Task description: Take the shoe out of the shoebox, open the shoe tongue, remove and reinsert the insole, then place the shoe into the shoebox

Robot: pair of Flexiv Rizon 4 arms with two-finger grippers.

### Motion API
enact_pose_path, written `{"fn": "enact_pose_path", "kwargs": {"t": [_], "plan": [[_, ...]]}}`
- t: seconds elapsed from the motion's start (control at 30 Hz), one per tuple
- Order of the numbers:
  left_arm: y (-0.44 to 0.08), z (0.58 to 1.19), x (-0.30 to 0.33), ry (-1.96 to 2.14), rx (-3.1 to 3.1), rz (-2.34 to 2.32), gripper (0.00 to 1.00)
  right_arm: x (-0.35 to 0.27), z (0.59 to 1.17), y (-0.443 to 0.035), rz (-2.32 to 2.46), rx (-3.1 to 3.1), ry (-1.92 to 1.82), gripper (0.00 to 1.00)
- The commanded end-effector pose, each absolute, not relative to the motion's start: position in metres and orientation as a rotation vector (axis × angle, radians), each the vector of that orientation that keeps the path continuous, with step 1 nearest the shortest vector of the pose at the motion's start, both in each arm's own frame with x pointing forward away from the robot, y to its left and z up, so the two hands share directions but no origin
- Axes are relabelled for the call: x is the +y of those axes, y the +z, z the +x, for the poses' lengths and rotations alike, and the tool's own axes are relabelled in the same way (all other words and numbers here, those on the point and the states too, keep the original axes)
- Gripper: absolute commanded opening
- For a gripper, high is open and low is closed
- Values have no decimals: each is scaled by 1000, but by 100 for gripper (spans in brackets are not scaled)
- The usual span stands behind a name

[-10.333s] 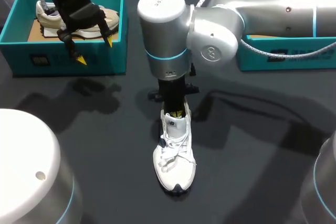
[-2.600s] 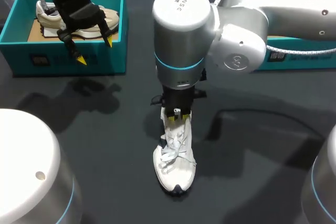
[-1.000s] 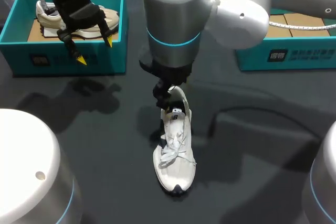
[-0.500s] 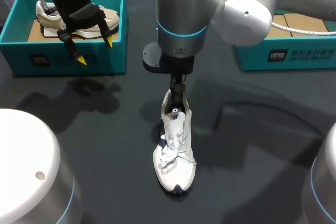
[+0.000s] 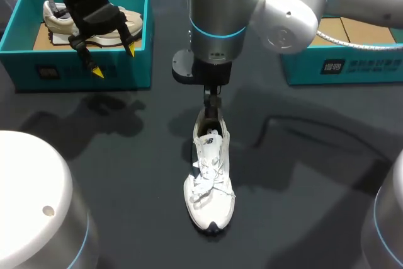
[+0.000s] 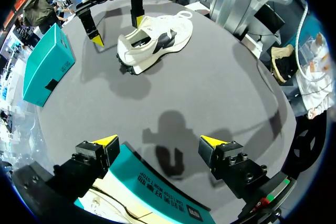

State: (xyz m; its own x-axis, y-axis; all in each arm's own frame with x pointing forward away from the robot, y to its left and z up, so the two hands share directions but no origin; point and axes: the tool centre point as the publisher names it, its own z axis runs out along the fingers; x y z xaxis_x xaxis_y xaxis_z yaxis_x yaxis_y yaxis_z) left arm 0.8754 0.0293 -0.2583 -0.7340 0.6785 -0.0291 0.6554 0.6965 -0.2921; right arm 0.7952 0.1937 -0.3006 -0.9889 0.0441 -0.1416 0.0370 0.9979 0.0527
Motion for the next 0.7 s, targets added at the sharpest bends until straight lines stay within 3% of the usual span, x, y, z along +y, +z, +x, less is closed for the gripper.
{"fn": "enact_pose_path", "kwargs": {"t": [0.03,0.43,0.7], "plan": [[-258,875,30,435,-2819,-1111,100,196,797,-315,55,2990,81,100],[-258,875,30,435,-2819,-1111,100,193,812,-349,51,3005,93,98],[-258,875,30,435,-2819,-1111,100,195,815,-365,59,3026,84,86]]}}
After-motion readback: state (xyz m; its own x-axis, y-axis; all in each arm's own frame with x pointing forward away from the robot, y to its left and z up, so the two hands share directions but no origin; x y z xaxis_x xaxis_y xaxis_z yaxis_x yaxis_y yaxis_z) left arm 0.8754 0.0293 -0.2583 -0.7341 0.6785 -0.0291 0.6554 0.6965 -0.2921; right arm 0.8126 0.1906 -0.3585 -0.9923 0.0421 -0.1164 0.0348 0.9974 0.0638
